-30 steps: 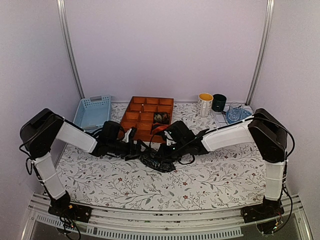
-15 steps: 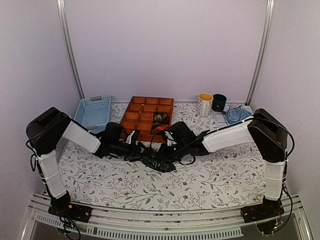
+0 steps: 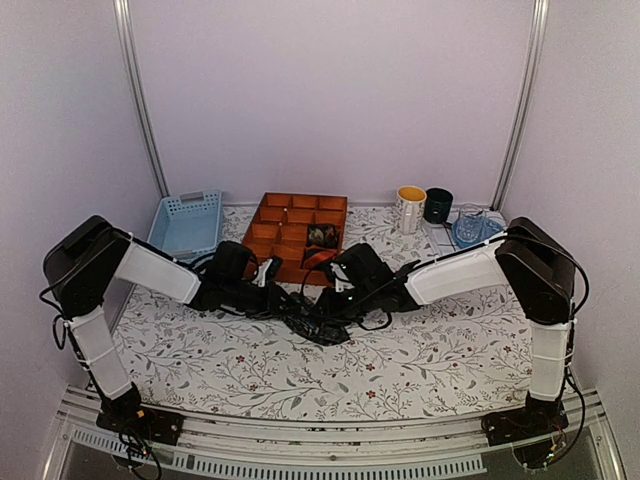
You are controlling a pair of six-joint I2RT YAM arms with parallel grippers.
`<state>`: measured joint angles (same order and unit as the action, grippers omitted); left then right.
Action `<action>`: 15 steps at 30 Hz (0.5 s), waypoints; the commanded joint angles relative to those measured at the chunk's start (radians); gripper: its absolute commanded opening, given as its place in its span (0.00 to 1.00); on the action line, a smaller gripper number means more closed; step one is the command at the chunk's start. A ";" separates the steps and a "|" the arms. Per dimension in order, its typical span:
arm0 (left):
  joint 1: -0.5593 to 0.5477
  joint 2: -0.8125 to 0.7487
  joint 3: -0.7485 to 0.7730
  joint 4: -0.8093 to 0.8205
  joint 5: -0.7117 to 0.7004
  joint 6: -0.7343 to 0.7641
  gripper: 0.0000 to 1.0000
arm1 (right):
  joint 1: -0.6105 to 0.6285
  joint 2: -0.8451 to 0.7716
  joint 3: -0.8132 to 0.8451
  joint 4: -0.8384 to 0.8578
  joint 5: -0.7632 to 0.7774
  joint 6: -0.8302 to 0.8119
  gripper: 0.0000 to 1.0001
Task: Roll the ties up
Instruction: Roll the tie at the center of the board.
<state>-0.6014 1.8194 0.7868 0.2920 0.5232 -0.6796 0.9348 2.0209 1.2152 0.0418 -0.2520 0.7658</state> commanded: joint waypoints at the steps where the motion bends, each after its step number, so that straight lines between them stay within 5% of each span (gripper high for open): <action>1: -0.022 -0.070 0.025 -0.133 -0.174 0.087 0.20 | 0.003 -0.164 -0.048 -0.122 -0.020 -0.011 0.20; 15: -0.261 -0.107 0.184 -0.479 -0.722 0.247 0.18 | 0.001 -0.501 -0.252 -0.199 0.176 -0.021 0.24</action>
<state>-0.8005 1.7054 0.9199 -0.0498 0.0113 -0.4965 0.9356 1.6356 1.0187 -0.1223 -0.1474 0.7540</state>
